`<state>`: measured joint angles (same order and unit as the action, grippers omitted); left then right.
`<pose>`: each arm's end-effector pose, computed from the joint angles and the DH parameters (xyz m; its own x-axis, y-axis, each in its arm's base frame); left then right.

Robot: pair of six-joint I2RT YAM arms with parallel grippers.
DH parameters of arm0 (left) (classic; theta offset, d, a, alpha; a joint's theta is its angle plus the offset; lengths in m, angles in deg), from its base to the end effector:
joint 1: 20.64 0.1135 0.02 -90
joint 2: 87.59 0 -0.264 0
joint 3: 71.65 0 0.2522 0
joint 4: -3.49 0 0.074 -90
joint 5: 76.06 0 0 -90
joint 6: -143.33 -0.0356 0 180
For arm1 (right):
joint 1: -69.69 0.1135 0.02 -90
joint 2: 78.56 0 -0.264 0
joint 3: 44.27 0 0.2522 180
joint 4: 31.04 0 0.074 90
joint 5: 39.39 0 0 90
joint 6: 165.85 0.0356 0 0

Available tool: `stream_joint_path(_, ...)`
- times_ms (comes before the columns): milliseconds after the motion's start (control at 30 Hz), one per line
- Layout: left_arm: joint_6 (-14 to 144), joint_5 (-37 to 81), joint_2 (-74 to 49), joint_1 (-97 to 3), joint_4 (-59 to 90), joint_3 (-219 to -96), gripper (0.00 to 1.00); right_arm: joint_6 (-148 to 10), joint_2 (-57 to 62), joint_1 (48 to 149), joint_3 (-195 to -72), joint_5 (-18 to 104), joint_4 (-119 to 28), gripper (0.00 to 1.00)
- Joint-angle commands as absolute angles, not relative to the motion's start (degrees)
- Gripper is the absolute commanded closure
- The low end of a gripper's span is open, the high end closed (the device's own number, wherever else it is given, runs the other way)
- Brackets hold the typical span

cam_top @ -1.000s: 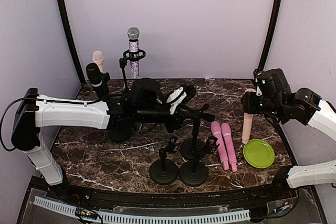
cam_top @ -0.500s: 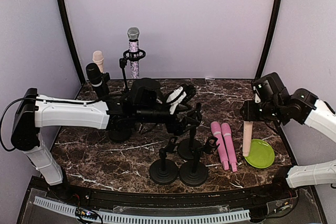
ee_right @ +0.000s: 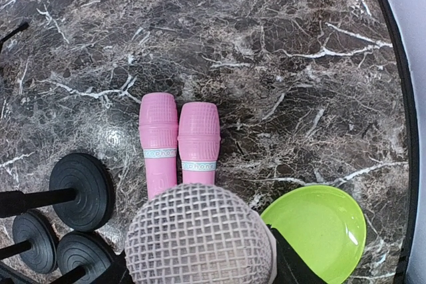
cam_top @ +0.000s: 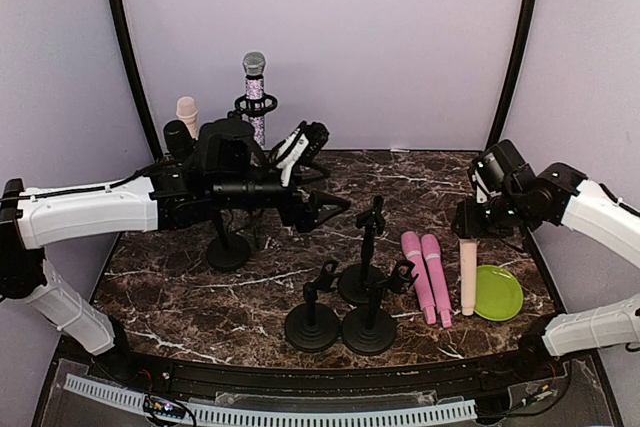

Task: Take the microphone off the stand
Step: Place the microphone at the center of the board.

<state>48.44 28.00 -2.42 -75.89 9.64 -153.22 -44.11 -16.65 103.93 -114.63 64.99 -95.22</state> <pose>0.1961 -0.2978 0.3423 -0.0166 0.1690 -0.9855 0.9383 0.3430 0.0430 0.1755 0.1087 0.2938 -0.8069 0.0672 -0.5868 -0.0058 0.9926 0.1217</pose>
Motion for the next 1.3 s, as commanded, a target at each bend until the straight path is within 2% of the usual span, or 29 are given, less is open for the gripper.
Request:
stream_joint_path(0, 50.99, 31.98, -7.28, -70.31, 14.74, -149.16, 0.14, -45.47, -14.63, 100.03, -113.79, 59.09, -92.09, 0.77)
stream_joint_path(200, 48.24, 31.2, -12.09, -66.94, 16.91, -143.78, 0.14, -46.6, -10.56, 95.09, -112.54, 54.57, -88.09, 0.76)
stream_joint_path(433, 46.64, 30.26, -13.51, -66.6, 16.3, -139.09, 0.14, -47.26, -3.6, 92.26, -112.32, 51.01, -82.35, 0.69)
stream_joint_path(767, 45.72, 29.67, -14.23, -66.58, 16.11, -138.21, 0.14, -45.74, 3.96, 90.37, -109.69, 50.88, -74.15, 0.64)
stream_joint_path(1267, 45.33, 29.7, -14.37, -66.61, 16.81, -138.58, 0.14, -44.05, 8.46, 90.13, -106.13, 48.77, -68.81, 0.47)
